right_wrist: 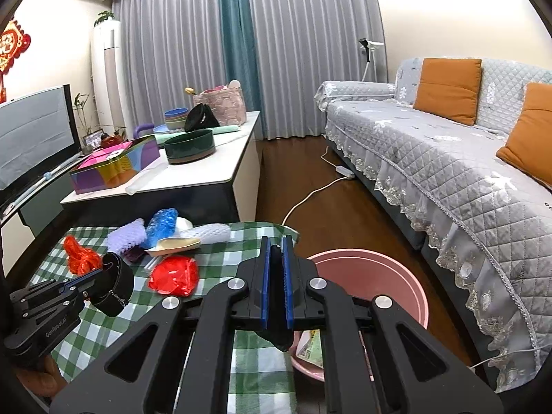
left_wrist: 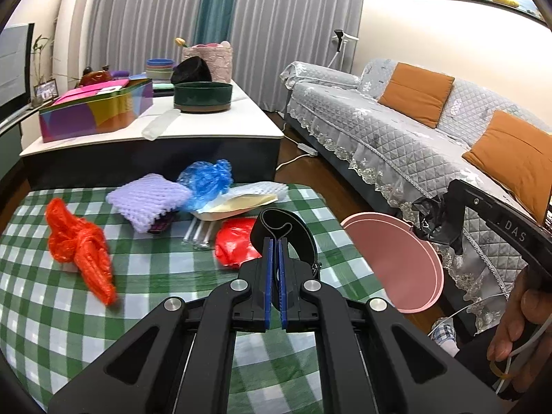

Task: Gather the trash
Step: 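Carry both held items over the pink bin and open the right tool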

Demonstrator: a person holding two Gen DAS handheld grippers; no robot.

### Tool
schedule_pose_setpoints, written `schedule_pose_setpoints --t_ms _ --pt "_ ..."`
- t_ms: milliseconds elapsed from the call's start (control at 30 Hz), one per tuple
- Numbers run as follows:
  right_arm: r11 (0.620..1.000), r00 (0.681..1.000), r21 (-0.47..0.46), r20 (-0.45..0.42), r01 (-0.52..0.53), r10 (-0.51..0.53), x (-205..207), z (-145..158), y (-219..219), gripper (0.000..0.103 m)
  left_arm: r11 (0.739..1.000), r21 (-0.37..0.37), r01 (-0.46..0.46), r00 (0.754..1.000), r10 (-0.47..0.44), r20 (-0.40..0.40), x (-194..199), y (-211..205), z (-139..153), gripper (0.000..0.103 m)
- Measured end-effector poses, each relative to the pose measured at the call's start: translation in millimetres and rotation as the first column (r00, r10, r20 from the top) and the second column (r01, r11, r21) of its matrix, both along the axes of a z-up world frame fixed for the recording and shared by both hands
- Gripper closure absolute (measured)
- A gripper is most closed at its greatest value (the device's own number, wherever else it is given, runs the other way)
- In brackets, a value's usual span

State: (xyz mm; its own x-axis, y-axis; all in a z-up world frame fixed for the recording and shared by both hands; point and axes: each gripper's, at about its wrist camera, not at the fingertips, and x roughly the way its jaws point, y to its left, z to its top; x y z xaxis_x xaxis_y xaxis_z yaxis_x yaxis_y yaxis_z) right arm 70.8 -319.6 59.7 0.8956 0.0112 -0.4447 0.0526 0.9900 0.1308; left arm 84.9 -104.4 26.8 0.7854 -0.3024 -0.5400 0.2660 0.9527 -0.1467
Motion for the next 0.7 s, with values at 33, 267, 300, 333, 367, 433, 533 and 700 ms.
schedule_pose_setpoints --t_ms 33,267,300,333,367,433,533,700 --pt "1.0 1.0 -0.001 0.0 0.006 -0.006 0.2 -0.4 -2.3 0.096 1.0 0.0 0.003 1.0 -0.003 0.0 1.0 -2.4 -0.3 0.1" --pt "0.999 0.999 0.001 -0.007 0.046 -0.046 1.4 -5.8 -24.6 0.096 1.0 -0.005 0.03 1.0 -0.03 -0.001 10.5 -20.0 -2.5 0.1" --pt "0.999 0.999 0.002 -0.008 0.051 -0.051 1.4 -6.6 -27.2 0.096 0.999 -0.004 0.034 0.999 -0.034 -0.001 11.9 -22.9 -2.9 0.1" --pt "0.998 0.998 0.003 -0.01 0.057 -0.057 1.3 -7.8 -30.8 0.096 0.999 -0.004 0.038 0.999 -0.038 -0.001 13.3 -26.1 -3.5 0.1" --pt "0.998 0.998 0.003 -0.011 0.062 -0.062 1.3 -8.8 -33.3 0.096 0.999 -0.005 0.042 0.999 -0.042 -0.002 14.3 -28.2 -3.7 0.1" --pt "0.997 0.997 0.006 -0.016 0.075 -0.075 1.2 -11.4 -40.1 0.096 0.999 -0.003 0.051 0.999 -0.051 -0.001 16.2 -33.7 -4.5 0.1" --pt "0.996 0.996 0.008 -0.021 0.091 -0.091 1.5 -14.8 -48.2 0.096 0.998 -0.001 0.068 0.998 -0.068 0.002 19.1 -43.1 -5.9 0.1" --pt "0.993 0.993 0.008 -0.03 0.116 -0.116 2.2 -21.0 -59.9 0.096 0.995 0.007 0.103 0.995 -0.103 0.006 21.4 -62.0 -9.2 0.1"
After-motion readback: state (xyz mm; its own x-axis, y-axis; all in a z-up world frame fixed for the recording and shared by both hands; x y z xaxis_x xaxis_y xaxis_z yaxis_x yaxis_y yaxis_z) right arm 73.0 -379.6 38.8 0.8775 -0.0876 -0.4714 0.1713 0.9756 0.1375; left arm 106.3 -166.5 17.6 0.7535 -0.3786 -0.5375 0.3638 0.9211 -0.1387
